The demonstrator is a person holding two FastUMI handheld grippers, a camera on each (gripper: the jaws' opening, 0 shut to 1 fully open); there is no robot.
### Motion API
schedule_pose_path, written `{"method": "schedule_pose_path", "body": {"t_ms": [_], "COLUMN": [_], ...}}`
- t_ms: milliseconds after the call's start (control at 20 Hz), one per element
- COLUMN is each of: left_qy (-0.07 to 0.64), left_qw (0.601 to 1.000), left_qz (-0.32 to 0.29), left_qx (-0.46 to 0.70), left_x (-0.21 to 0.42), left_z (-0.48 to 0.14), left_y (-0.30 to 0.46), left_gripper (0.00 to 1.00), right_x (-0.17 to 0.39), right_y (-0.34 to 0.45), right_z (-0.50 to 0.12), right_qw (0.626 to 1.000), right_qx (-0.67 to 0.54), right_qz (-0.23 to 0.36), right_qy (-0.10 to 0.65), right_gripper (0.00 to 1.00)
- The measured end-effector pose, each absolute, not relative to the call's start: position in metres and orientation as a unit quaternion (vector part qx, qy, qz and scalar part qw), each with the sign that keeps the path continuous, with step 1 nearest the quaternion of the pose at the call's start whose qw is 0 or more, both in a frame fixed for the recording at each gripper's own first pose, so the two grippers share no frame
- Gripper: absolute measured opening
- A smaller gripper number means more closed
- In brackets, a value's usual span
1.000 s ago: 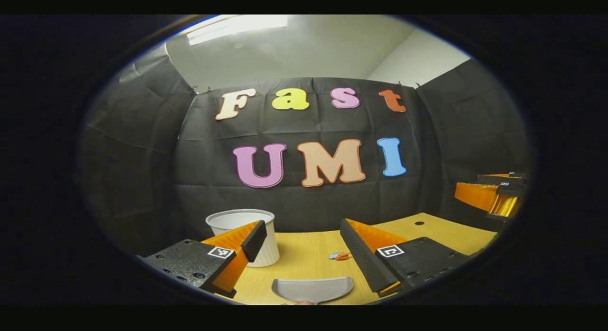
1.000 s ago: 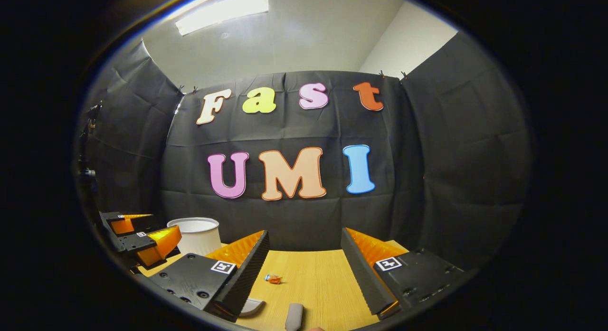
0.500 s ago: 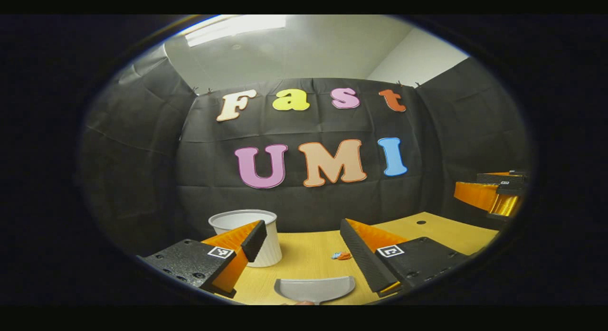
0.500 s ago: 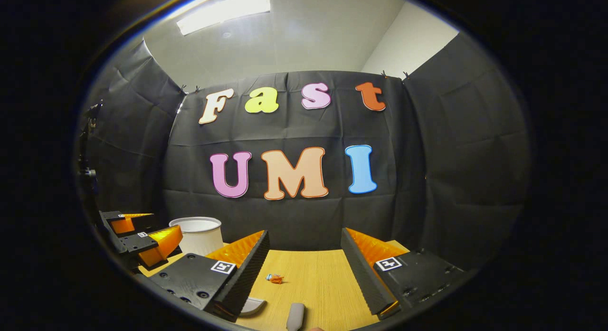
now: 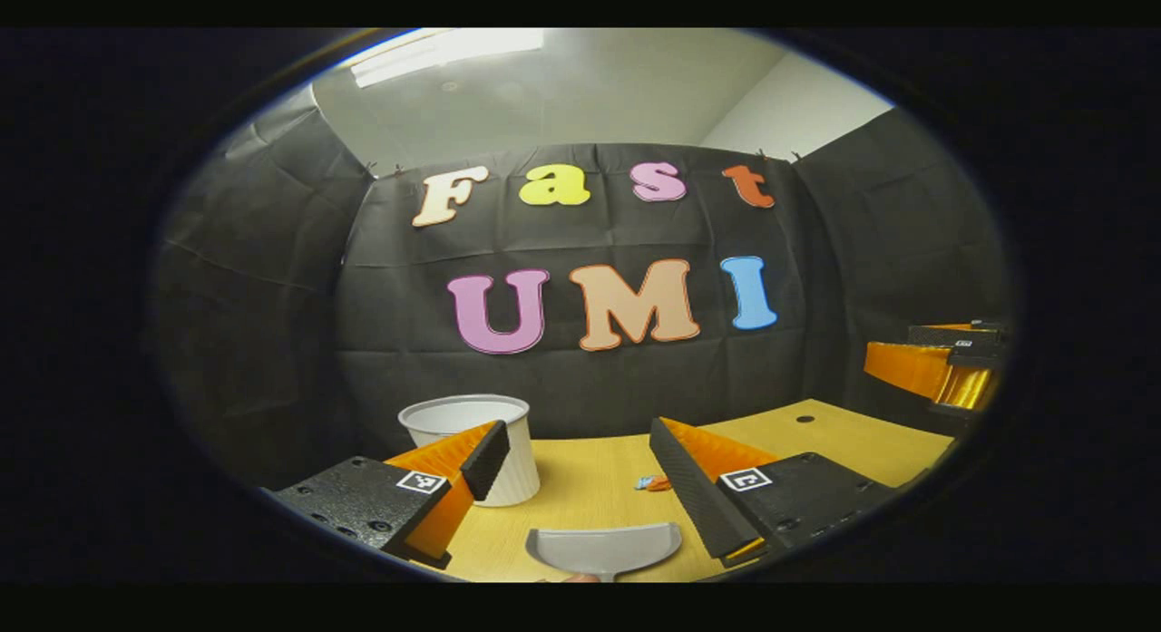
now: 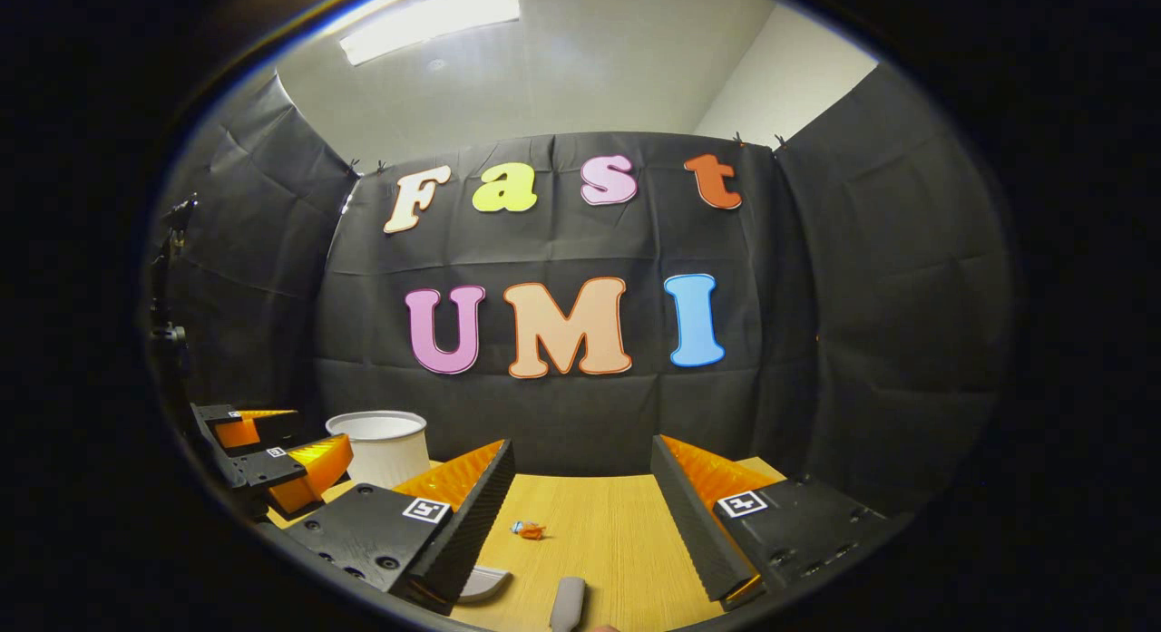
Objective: Pick up the small broom and dustpan from the desktop, sweep the trash into the dustpan with the broom, and then empty the trash into the garbage bin.
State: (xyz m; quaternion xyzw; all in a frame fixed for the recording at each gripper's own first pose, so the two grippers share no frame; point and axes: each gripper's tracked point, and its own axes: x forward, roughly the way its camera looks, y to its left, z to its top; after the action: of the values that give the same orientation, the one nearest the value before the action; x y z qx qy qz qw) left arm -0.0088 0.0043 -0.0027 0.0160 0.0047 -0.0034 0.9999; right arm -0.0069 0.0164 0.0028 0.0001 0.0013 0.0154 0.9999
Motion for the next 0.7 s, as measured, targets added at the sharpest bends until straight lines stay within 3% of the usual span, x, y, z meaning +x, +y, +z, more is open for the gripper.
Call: {"method": "schedule_pose_path", "body": {"t_ms": [700], "left_qy": [0.047], "left_qw": [0.999], "left_qz": [-0.016], "left_qx": [0.012], "left_x": [-0.007], "left_z": [-0.032], "left_y": [0.004], "left_gripper": [0.93], "right_x": [-0.006], "right_y": [0.022], "right_z": [-0.022], "right_qw": [0.999], "right_qx": [-0.005], "right_qz": [0.013], "right_qy": [0.034], "right_gripper": [0.9]}}
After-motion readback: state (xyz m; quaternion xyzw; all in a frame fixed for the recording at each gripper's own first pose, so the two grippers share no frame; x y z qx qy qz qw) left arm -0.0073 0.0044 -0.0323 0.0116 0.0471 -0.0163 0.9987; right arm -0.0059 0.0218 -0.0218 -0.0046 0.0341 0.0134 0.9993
